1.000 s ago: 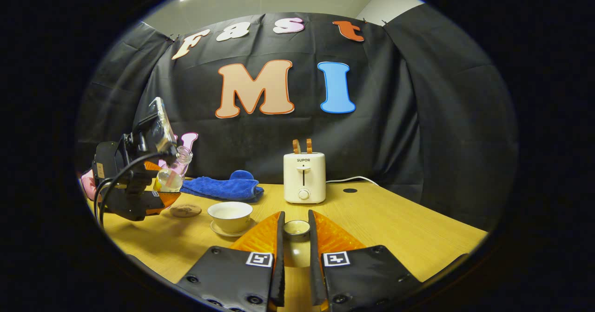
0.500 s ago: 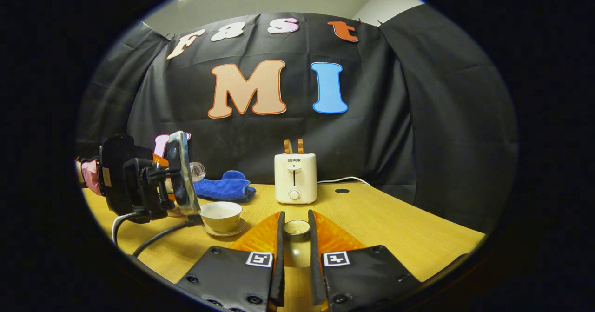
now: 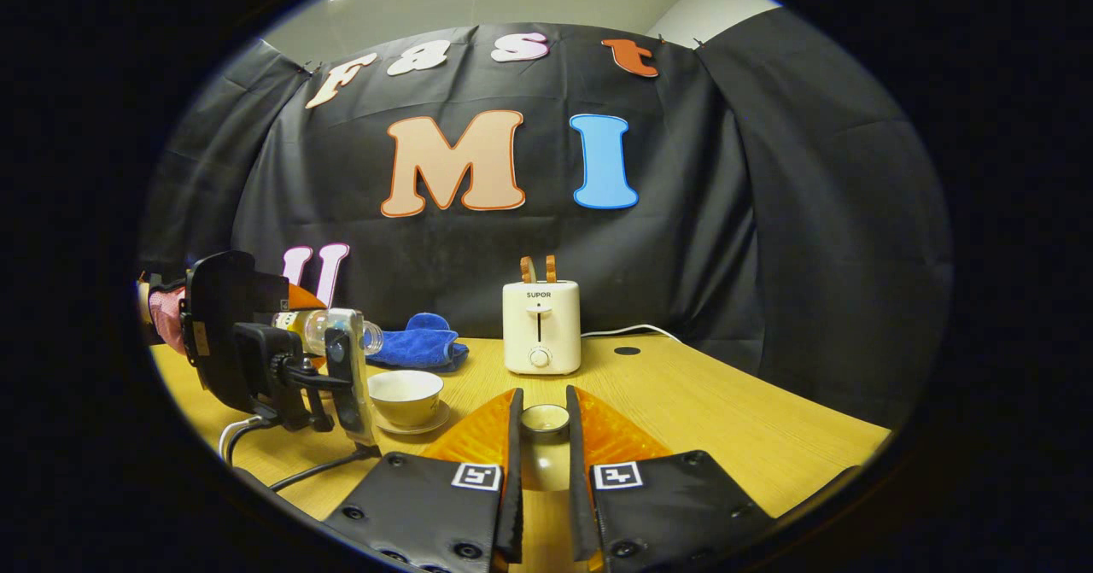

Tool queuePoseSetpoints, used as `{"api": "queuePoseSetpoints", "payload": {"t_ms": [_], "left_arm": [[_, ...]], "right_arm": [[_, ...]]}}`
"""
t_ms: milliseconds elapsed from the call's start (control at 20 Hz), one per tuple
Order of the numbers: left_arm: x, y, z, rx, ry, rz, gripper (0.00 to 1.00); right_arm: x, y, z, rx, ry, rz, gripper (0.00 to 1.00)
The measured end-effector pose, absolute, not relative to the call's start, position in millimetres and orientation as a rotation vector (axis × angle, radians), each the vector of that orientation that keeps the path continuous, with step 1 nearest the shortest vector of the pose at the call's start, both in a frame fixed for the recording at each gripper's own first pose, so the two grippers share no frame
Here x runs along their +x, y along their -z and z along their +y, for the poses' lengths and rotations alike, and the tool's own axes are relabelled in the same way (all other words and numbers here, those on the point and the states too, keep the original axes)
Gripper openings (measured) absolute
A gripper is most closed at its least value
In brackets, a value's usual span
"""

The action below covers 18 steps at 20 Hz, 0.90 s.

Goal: Open the teacup lid with one hand, grasp the water bottle and pour water into the teacup with the other hand; after pouring, place the water bottle on the coaster and then close the teacup lid.

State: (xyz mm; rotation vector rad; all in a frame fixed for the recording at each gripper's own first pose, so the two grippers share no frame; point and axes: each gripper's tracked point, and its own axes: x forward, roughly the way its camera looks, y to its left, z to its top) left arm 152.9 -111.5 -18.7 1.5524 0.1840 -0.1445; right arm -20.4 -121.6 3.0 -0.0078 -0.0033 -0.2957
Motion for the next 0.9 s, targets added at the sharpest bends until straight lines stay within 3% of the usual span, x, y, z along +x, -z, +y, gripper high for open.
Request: {"api": "queuePoseSetpoints", "payload": {"t_ms": [900], "left_arm": [[153, 0, -115, 1.845, 0.127, 0.132, 0.69]], "right_arm": [[-20, -3, -121, -0.009, 0.291, -0.002, 0.24]]}}
